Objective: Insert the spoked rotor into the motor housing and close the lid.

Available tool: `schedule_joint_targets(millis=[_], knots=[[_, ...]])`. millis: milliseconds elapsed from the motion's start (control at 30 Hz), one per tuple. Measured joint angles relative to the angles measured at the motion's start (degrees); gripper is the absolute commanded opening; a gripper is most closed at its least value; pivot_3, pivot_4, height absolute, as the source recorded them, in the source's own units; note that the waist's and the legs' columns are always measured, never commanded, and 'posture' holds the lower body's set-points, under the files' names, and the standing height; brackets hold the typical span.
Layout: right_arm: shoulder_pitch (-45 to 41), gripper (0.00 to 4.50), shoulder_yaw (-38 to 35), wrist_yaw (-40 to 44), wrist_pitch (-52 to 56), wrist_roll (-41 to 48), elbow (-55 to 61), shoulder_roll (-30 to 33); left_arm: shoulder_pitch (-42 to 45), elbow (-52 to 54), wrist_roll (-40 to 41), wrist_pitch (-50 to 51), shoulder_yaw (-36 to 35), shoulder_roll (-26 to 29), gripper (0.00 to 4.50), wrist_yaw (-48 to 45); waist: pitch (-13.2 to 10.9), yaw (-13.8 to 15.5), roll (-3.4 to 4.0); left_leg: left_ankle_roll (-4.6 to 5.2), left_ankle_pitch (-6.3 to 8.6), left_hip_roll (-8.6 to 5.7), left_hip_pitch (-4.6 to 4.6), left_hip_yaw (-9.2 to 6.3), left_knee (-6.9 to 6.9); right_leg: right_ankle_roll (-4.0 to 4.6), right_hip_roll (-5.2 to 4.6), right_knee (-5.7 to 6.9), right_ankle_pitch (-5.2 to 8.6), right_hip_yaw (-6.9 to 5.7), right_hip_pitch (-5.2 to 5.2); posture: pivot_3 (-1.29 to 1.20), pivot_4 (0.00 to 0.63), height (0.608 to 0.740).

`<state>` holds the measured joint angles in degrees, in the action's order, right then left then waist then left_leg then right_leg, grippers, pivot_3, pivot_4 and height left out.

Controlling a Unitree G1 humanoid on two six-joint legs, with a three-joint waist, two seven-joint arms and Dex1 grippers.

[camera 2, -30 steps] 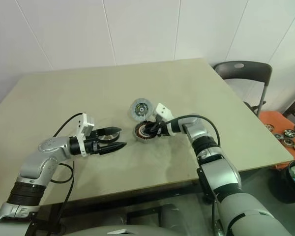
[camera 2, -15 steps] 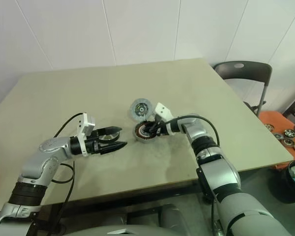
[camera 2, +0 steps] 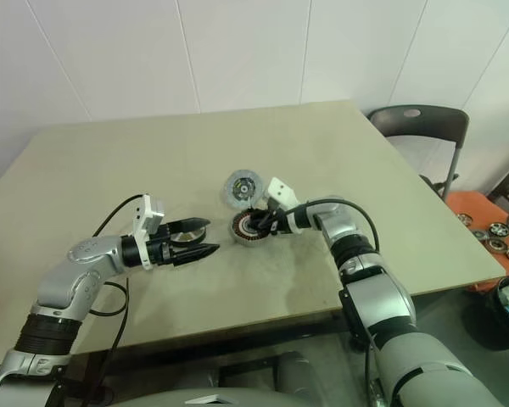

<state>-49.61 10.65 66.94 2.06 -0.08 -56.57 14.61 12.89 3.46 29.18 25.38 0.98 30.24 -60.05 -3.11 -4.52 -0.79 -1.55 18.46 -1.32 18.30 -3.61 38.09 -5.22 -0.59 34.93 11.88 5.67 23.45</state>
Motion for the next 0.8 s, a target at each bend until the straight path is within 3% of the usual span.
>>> schedule_joint_targets(millis=[567, 667, 800], knots=[[0.0, 0.66, 0.0, -1.5, -1.8, -1.4, -0.4, -0.1, -0.8, 0.0, -0.1, -0.1, 0.1, -0.3, 4.12, 0.4, 0.0, -0.1, 0.0, 0.0, 0.0, 0.0, -0.01, 0.0, 0.0, 0.0, 0.0, 0.01, 0.0, 0.0, -0.01, 0.0, 0.0, 0.74], [-0.1, 1.6, 0.0, -1.7, -2.3, -1.4, -0.7, -0.2, -0.8, 0.0, -0.1, -0.1, 0.1, -0.3, 4.12, 0.4, 0.0, -0.1, -0.01, 0.0, 0.0, 0.0, -0.02, 0.0, 0.0, 0.0, 0.0, 0.01, 0.0, 0.0, -0.02, 0.0, 0.0, 0.74], [-0.2, 1.6, 0.0, -2.1, -1.9, -1.4, -1.0, -0.2, -0.8, 0.0, -0.1, -0.1, 0.1, -0.3, 4.12, 0.4, 0.0, -0.2, -0.01, 0.0, 0.0, 0.0, -0.02, -0.01, 0.0, 0.0, 0.0, 0.01, 0.0, 0.0, -0.01, 0.0, 0.0, 0.74]])
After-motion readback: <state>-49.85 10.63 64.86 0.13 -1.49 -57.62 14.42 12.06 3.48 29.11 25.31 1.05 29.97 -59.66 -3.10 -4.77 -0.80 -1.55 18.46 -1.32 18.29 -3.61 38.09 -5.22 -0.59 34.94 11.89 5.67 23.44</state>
